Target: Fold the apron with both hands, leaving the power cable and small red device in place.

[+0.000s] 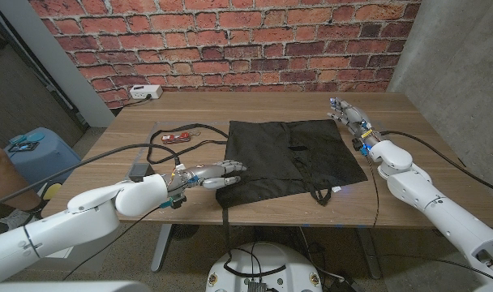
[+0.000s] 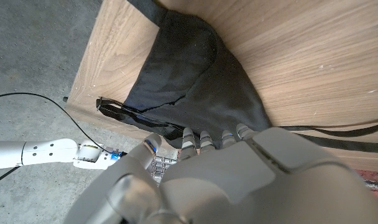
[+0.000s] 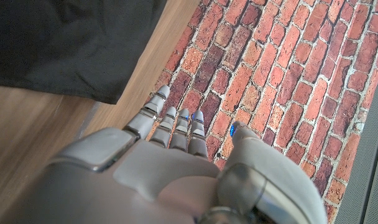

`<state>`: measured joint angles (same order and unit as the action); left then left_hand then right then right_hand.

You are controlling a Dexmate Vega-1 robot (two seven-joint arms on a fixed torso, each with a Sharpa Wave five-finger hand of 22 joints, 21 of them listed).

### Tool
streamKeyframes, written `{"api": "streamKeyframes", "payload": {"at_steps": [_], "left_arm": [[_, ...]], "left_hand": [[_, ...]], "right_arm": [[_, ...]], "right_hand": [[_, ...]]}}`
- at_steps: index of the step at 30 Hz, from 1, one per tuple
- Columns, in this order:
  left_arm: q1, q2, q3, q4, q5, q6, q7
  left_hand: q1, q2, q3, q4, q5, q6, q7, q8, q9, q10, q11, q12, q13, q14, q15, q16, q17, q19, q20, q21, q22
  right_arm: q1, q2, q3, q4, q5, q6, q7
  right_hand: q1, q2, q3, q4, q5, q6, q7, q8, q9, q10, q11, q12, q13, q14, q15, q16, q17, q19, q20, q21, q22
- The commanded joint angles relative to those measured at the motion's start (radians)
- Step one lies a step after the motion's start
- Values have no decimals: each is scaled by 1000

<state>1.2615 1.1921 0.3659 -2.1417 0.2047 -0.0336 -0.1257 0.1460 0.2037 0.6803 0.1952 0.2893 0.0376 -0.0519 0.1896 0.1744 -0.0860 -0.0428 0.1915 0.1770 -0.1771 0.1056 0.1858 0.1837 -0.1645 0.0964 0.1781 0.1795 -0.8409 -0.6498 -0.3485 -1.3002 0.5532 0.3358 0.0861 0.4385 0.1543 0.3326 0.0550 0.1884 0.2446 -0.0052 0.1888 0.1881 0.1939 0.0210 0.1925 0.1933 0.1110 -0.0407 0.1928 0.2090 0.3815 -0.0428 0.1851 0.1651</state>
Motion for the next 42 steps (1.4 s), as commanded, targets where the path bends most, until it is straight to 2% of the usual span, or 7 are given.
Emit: {"api": "streamKeyframes", "payload": {"at_steps": [1, 24, 34, 42], "left_arm": [[-9, 25, 14, -12, -3, 17, -16], [-52, 24, 57, -4, 12, 17, -55], [-71, 21, 76, -2, 25, 26, -80], [-81, 20, 87, -3, 33, 34, -94]], "left_hand": [[-15, 3, 6, 5, -3, 9, -3, 4, 5, 0, 5, 4, 1, -77, 6, 5, 4, -85, 0, 7, 1], [-50, 2, 9, 8, -8, -6, -9, -7, 5, -4, 7, 2, 1, -82, 10, 5, 5, -94, -1, 11, 2], [-67, 2, 10, 8, -11, -13, -10, -9, 5, -6, 9, 2, 1, -88, 12, 5, 5, -110, -3, 9, 3], [-79, 1, 11, 8, -13, -10, -5, -8, 5, -4, 10, 3, 1, -87, 15, 6, 5, -117, -5, 10, 3]], "right_arm": [[16, -37, -8, -13, -27, -26, -1], [62, -127, -41, -45, -121, -142, -7], [90, -185, -71, -103, -193, -270, -28], [115, -201, -91, -116, -232, -321, -30]], "right_hand": [[6, -1, 3, -9, -1, 2, 6, 5, 2, -1, 2, 6, 4, -5, -11, 9, 4, 0, -39, 5, 4], [31, -14, 4, -47, -3, 21, 8, 12, 2, 33, 4, 18, 6, -2, -7, 10, -4, 3, -34, 7, 4], [41, -22, 0, -67, -5, 29, 14, 14, 2, 51, 12, 23, 8, 15, -2, 16, -7, 17, -25, 11, 4], [58, -30, -2, -92, -6, 42, 23, 16, 2, 66, 18, 26, 9, 28, 6, 19, -10, 30, -15, 14, 5]]}}
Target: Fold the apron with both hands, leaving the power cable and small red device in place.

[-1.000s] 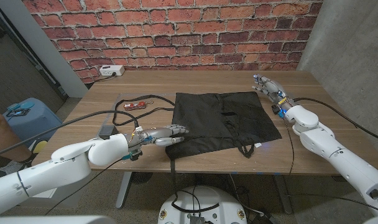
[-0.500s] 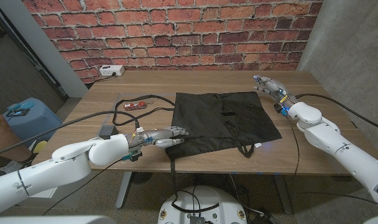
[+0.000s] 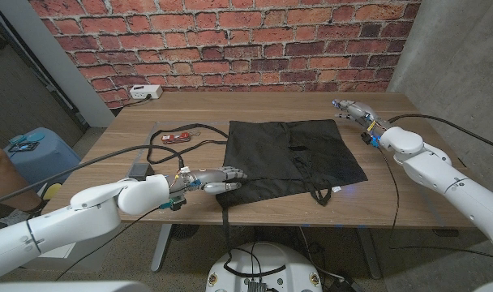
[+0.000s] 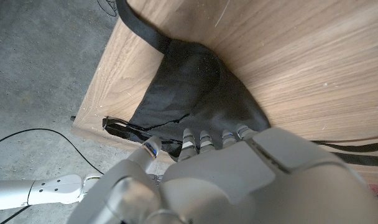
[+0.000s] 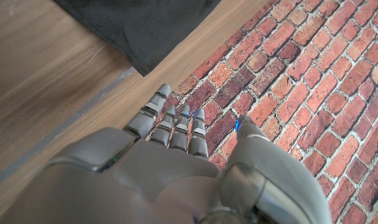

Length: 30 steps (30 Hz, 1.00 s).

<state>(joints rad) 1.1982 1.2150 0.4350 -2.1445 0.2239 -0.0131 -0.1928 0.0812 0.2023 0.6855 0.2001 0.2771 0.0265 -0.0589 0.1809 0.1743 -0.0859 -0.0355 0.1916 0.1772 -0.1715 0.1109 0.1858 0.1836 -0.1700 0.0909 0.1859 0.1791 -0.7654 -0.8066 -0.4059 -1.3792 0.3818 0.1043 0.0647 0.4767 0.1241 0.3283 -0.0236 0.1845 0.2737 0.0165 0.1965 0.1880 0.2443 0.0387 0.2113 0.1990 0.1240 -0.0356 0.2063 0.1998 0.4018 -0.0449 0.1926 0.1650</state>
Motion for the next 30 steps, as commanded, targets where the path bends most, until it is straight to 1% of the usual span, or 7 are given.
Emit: {"api": "streamKeyframes", "payload": {"at_steps": [1, 13, 16, 19, 23, 28, 30], "left_arm": [[-20, -3, 19, -3, 15, 21, -32], [-24, 1, 28, -18, 26, 54, -42], [-25, 0, 32, -22, 33, 60, -43], [-25, 0, 33, -23, 35, 60, -43], [-27, 1, 36, -30, 39, 71, -48], [-33, -1, 40, -35, 41, 82, -56], [-33, -1, 40, -36, 41, 83, -55]], "left_hand": [[-17, 2, 6, 4, -2, 2, 0, 1, 5, -4, 4, 3, 1, -93, 9, 6, 5, -112, 0, 2, 3], [-42, 0, 5, 4, -8, 5, -2, 1, 5, 11, 5, 8, 1, -101, 12, 5, 5, -133, -5, 1, 3], [-50, 0, 5, 4, -10, 19, 5, 6, 5, 12, 5, 8, 1, -101, 13, 6, 5, -135, -6, 2, 3], [-58, 0, 5, 4, -13, 34, 18, 11, 5, 13, 5, 8, 1, -98, 14, 7, 4, -136, -7, 4, 3], [-62, 0, 6, 4, -14, 37, 20, 11, 5, 20, 3, 10, 1, -94, 16, 9, 4, -138, -6, 4, 3], [-68, 0, 7, 3, -16, 49, 23, 13, 5, 33, 4, 14, 1, -88, 15, 11, 4, -140, -6, 5, 3], [-69, 0, 7, 3, -17, 49, 23, 13, 5, 34, 4, 14, 1, -88, 16, 11, 4, -141, -5, 5, 3]], "right_arm": [[41, -43, -33, -37, -59, -92, -8], [83, -60, -67, -51, -120, -162, -6], [89, -63, -72, -52, -134, -174, -9], [96, -67, -77, -53, -148, -182, -10], [112, -73, -92, -52, -181, -201, -12], [127, -75, -108, -47, -218, -215, -20], [137, -76, -117, -48, -236, -226, -19]], "right_hand": [[21, 0, 2, -16, -2, 14, 2, 8, 2, 17, 4, 7, 4, 16, 2, 6, -1, 12, -12, 7, 5], [35, -4, -1, -38, -3, 18, 2, 7, 2, 27, 5, 8, 5, 29, 9, 9, -2, 17, -11, 5, 4], [39, -3, -2, -46, -3, 20, 3, 7, 2, 31, 0, 8, 6, 36, 11, 12, -1, 23, -6, 7, 5], [43, -2, -2, -51, -3, 23, 4, 7, 2, 40, 5, 10, 6, 48, 14, 16, 0, 29, -5, 8, 5], [47, -6, -4, -58, -4, 29, 7, 9, 2, 47, 7, 11, 6, 58, 16, 19, 0, 39, 0, 10, 5], [63, -11, -2, -75, -3, 36, 7, 10, 2, 56, 12, 13, 7, 69, 16, 20, -2, 48, 7, 11, 4], [75, -15, 0, -87, -3, 38, 6, 10, 2, 61, 8, 14, 7, 75, 14, 20, -3, 51, 9, 11, 4]]}}
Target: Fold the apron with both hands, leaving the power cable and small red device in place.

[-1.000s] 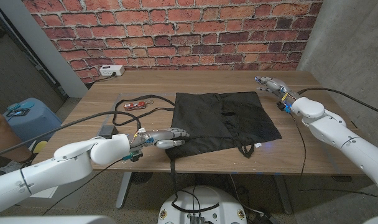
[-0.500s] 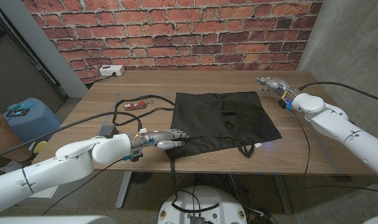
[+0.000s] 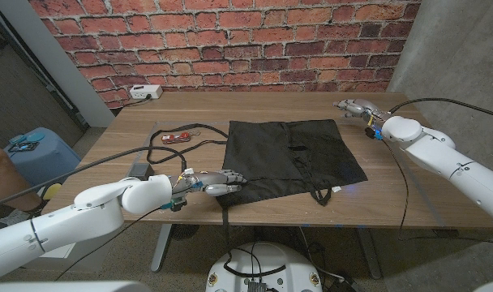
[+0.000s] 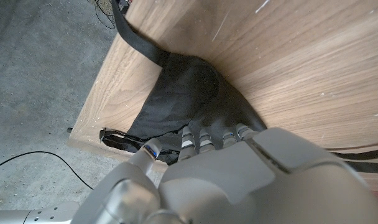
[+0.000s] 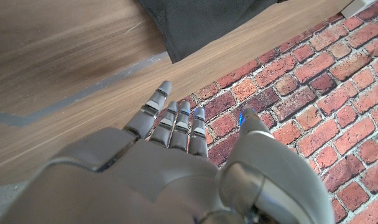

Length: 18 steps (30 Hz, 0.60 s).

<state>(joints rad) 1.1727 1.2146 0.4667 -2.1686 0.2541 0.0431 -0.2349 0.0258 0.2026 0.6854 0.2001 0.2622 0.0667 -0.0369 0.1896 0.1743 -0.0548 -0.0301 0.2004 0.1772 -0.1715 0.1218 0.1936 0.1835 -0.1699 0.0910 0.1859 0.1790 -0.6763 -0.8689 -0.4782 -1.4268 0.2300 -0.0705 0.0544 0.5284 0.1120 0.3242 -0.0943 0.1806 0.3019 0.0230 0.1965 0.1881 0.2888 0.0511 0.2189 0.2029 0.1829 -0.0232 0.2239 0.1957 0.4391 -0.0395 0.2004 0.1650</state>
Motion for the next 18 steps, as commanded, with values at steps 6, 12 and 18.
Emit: {"api": "streamKeyframes", "payload": {"at_steps": [6, 12, 18], "left_arm": [[-11, 0, 12, -14, 10, 30, -18], [-18, -2, 15, -10, 9, 26, -25], [-26, -7, 19, -2, 7, 19, -29]], "left_hand": [[-18, 0, 9, 3, -3, 12, -1, 3, 5, 7, -1, 5, 1, -86, 4, 4, 3, -139, -6, 7, 3], [-20, 0, 10, 3, -4, 14, -1, 2, 5, 12, 1, 6, 1, -84, 4, 5, 3, -139, -6, 8, 3], [-21, 0, 11, 2, -5, 19, -1, 3, 5, 16, 1, 7, 0, -80, 4, 6, 3, -138, -8, 10, 3]], "right_arm": [[83, -10, -77, -5, -142, -98, 0], [115, -1, -105, -5, -183, -137, 17], [145, 7, -130, -7, -213, -177, 44]], "right_hand": [[55, -16, 8, -46, 1, 26, 3, 13, 2, 40, -3, 12, 4, 39, 1, 6, -1, 25, 10, 3, 4], [75, -22, 9, -60, 2, 45, 5, 17, 2, 65, -7, 20, 5, 59, 1, 9, -1, 34, 15, 3, 4], [84, -26, 8, -66, 2, 49, 7, 17, 2, 69, -9, 20, 6, 65, 4, 9, -1, 38, 19, 2, 4]]}}
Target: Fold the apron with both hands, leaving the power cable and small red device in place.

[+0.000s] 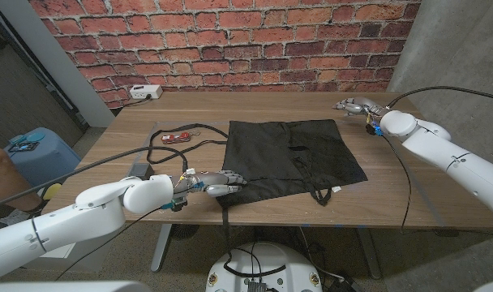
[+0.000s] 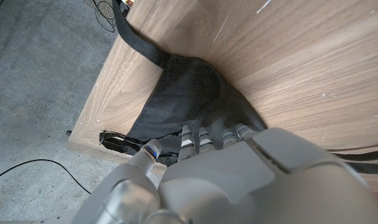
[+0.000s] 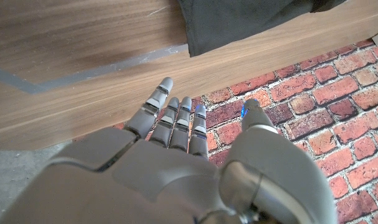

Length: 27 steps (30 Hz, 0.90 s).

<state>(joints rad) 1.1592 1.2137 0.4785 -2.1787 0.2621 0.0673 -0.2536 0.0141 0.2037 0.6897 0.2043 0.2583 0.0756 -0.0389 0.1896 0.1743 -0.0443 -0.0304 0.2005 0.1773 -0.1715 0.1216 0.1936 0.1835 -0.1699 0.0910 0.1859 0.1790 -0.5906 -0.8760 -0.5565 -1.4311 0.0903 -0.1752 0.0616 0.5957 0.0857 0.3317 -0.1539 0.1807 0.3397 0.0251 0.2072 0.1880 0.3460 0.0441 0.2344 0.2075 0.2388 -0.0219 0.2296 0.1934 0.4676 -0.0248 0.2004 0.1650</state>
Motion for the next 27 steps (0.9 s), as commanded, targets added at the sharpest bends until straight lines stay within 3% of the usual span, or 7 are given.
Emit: {"api": "streamKeyframes", "payload": {"at_steps": [1, 20, 27], "left_arm": [[-15, -6, 8, 9, 1, -6, -11], [-38, -17, 21, 19, 4, -12, -36], [-42, -20, 23, 21, -1, -12, -42]], "left_hand": [[-10, -1, 7, -2, -2, 11, 0, 3, 5, 7, 1, 7, 0, -79, 4, 6, 3, -138, -9, 10, 3], [-12, 0, 13, -3, -4, 16, -3, 1, 5, 17, -1, 7, 0, -74, -6, 6, 1, -139, -13, 11, 2], [-12, 1, 16, -4, -5, 17, -5, 0, 5, 18, -2, 6, 0, -74, -6, 5, 1, -139, -13, 12, 2]], "right_arm": [[65, 15, -57, -1, -80, -78, 42], [135, 27, -120, 43, -154, -123, 117], [167, 41, -149, 67, -192, -135, 138]], "right_hand": [[18, -1, 1, -7, 2, 12, 6, 6, 3, 12, -1, 5, 2, 9, 3, 3, 1, 10, 6, 2, 4], [91, -32, 4, -27, 12, 65, 9, 14, 5, 74, -10, 38, 20, 44, -5, 1, 1, 34, 14, 1, 4], [112, -39, 4, -25, 15, 92, 5, 19, 6, 100, -11, 54, 28, 69, -13, 5, 2, 43, 15, 1, 4]]}}
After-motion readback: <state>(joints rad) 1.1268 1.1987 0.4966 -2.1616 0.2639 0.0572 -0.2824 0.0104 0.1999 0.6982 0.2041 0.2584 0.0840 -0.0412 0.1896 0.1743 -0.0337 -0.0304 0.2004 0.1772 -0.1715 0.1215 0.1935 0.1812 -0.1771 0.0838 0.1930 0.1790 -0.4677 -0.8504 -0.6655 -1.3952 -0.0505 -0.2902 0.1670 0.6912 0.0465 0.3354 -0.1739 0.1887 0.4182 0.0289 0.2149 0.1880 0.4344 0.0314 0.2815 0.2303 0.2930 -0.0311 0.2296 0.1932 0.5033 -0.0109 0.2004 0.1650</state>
